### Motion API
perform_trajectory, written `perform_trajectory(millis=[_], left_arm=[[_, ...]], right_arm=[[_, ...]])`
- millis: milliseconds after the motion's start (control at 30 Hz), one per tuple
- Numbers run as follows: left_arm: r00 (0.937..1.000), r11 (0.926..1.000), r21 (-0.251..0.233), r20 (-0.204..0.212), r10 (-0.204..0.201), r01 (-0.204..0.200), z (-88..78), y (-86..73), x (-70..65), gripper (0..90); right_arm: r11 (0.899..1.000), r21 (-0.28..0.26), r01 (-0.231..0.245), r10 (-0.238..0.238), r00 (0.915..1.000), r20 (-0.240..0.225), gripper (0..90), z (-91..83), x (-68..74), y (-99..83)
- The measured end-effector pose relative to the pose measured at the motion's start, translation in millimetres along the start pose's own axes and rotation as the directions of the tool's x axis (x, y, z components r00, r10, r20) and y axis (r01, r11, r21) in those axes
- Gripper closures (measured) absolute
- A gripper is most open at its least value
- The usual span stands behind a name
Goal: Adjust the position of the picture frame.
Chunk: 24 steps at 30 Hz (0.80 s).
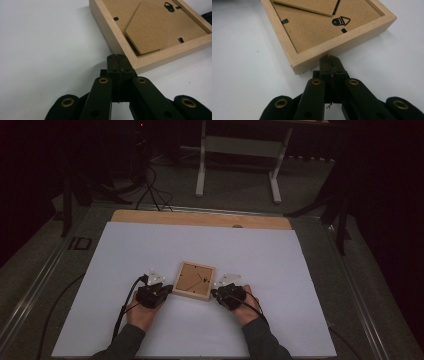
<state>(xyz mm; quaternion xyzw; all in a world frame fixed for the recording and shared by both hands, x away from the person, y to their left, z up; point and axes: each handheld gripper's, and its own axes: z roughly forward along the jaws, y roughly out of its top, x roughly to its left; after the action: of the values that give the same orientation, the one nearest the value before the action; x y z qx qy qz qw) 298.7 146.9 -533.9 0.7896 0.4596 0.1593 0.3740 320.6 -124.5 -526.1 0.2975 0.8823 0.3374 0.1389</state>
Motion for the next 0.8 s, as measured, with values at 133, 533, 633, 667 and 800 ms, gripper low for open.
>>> perform_trajectory(millis=[133,533,633,667,800], left_arm=[[1.0,1.0,-0.002,0.001,-0.001,0.001,0.3,-0.1,-0.6,89.5],[0.9997,0.9997,0.014,0.009,0.021,-0.021,-0.7,-2.5,-4.5,89.4],[0.9996,0.9995,0.025,0.02,0.02,-0.02,-3.9,-4.8,-6.0,89.3],[0.9995,0.9994,0.026,0.021,0.023,-0.024,-5.0,-5.2,-6.4,89.3],[0.9991,0.9991,0.024,0.026,0.033,-0.034,-7.4,-6.0,-7.1,89.4]], right_arm=[[1.0,-0.004,-0.007,0.007,1.0,0.0,89.9,0.1,-1.5,-0.6],[1.0,0.007,-0.006,0.006,0.9997,-0.023,89.8,-4.0,0.0,-3.5],[1.0,0.01,0.001,-0.001,0.9994,-0.036,89.8,-6.8,2.9,-5.0],[1.0,0.012,0.004,-0.003,0.999,-0.044,89.8,-8.8,4.5,-5.9],[1.0,0.011,0.009,-0.009,0.999,-0.045,89.8,-10.1,6.6,-6.6]])
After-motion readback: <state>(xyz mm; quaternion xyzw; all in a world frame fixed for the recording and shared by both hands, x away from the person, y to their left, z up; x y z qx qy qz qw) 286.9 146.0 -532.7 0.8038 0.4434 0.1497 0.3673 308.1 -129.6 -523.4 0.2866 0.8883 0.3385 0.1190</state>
